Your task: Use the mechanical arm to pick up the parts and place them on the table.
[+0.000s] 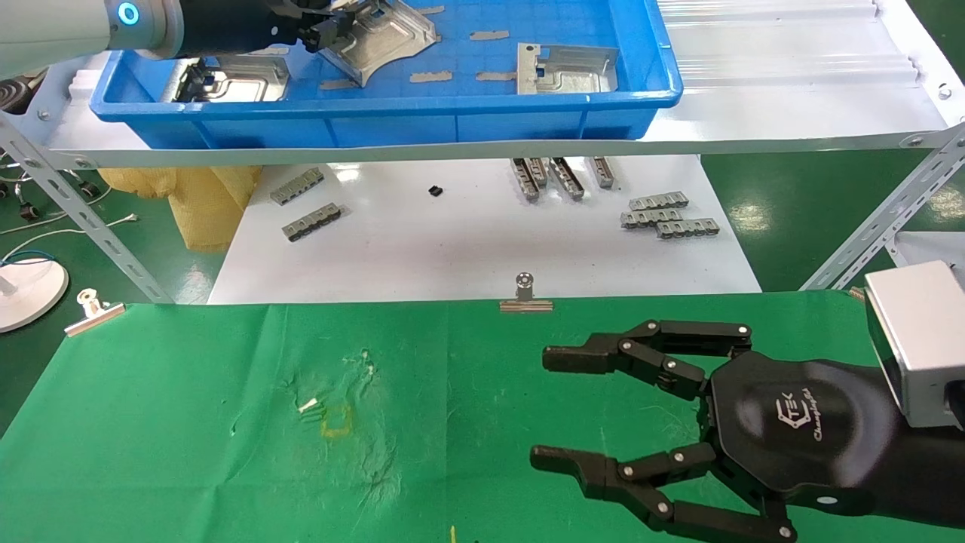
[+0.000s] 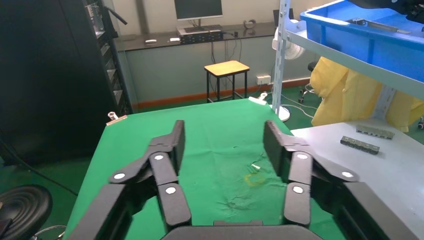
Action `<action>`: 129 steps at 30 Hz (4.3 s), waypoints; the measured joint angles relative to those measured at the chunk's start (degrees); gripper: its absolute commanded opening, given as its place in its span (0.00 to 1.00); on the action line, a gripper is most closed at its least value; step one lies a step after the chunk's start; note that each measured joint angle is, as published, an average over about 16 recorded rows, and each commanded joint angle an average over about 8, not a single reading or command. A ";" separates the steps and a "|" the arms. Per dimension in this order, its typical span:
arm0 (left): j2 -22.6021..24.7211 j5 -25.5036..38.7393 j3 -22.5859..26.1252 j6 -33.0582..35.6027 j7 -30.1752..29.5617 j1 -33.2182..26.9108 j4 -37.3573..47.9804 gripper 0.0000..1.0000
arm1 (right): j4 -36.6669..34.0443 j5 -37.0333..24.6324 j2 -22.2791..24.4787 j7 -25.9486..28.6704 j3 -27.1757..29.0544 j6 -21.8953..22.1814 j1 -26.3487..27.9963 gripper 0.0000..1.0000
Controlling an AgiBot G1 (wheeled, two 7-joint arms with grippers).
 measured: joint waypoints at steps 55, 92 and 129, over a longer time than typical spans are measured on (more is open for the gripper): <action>-34.59 -29.87 9.47 47.60 30.32 21.55 -43.51 0.00 | 0.00 0.07 0.04 -0.05 -0.11 0.05 0.03 1.00; -21.93 -24.35 15.97 43.42 58.87 26.13 -6.44 1.00 | 0.00 0.12 0.07 -0.09 -0.18 0.08 0.04 1.00; -26.83 -32.83 7.35 47.29 36.75 32.98 -13.88 1.00 | -0.05 0.16 0.10 -0.12 -0.23 0.09 0.05 1.00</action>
